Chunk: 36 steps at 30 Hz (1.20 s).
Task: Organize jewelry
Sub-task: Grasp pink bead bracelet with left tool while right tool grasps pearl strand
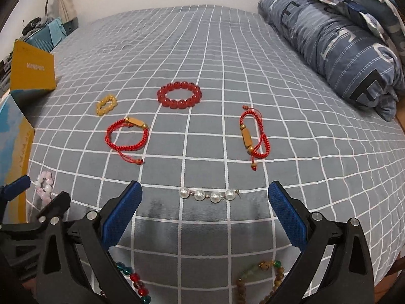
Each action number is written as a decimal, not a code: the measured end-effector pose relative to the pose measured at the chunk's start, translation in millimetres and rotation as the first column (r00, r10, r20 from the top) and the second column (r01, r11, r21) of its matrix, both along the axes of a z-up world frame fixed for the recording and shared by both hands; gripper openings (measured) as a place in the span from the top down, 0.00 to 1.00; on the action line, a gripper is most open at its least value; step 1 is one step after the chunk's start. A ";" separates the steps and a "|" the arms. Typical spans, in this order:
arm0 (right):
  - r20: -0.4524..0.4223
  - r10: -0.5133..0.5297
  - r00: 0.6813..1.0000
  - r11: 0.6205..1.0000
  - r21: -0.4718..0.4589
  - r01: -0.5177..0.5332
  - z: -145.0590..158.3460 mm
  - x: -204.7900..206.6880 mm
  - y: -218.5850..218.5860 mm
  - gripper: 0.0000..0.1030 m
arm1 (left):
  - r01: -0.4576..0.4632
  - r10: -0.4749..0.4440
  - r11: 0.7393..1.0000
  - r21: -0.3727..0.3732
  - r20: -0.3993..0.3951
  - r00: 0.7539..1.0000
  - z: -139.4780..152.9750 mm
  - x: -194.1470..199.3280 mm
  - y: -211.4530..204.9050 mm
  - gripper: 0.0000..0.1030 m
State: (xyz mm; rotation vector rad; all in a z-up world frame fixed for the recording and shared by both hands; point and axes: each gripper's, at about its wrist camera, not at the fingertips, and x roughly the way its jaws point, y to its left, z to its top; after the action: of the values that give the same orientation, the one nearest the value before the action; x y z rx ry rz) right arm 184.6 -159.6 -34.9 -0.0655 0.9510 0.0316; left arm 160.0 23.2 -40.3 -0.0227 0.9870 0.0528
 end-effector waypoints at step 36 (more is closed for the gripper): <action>-0.112 -0.041 0.993 0.997 0.064 0.048 -41.0 22.7 -14.2 0.52 | -0.067 0.066 0.998 0.012 0.009 0.998 -28.7 3.4 11.8 0.54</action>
State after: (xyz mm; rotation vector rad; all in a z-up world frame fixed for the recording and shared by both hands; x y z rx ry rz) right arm 207.2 -173.8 -75.9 0.0194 1.0612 0.0258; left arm 163.4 35.0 -69.0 -0.0442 0.9776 0.1199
